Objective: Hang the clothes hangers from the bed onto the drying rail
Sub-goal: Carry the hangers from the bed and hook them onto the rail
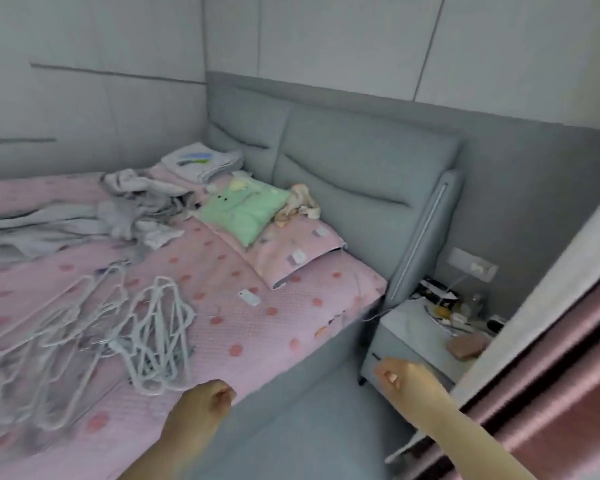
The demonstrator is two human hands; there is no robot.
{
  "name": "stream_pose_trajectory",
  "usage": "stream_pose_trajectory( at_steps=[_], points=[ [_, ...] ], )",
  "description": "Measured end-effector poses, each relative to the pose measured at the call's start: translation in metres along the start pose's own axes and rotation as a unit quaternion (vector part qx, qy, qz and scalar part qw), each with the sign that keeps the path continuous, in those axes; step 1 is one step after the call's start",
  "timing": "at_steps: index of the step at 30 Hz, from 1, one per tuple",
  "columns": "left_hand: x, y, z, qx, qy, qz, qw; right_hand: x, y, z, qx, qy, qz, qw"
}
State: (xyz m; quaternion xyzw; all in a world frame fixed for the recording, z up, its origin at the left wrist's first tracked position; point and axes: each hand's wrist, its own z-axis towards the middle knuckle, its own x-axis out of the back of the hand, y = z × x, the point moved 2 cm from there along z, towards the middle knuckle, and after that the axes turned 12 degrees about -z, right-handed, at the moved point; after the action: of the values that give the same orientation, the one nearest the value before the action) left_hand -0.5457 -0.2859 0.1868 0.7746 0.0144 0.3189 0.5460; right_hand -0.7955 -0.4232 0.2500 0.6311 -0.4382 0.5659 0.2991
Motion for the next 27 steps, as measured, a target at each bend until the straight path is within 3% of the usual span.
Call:
stream_pose_trajectory(
  at_steps=[6, 9, 14, 23, 27],
  points=[
    [0.059, -0.074, 0.034, 0.106, 0.105, 0.030, 0.988, -0.059, -0.093, 0.089, 0.067, -0.080, 0.005, 0.995],
    [0.078, -0.098, 0.065, 0.148, 0.123, 0.037, 0.981, -0.076, -0.126, 0.138, 0.110, -0.117, 0.001, 0.987],
    [0.111, -0.128, 0.126, 0.231, 0.186, -0.002, 0.955, -0.103, -0.181, 0.222, 0.150, -0.178, 0.017, 0.972],
    [0.132, -0.180, 0.175, 0.311, 0.186, -0.009, 0.932, -0.170, -0.262, 0.297, 0.190, -0.307, -0.015, 0.933],
    [0.140, -0.210, 0.192, 0.318, 0.127, 0.081, 0.936, -0.202, -0.290, 0.306, 0.193, -0.336, -0.012, 0.922]
  ],
)
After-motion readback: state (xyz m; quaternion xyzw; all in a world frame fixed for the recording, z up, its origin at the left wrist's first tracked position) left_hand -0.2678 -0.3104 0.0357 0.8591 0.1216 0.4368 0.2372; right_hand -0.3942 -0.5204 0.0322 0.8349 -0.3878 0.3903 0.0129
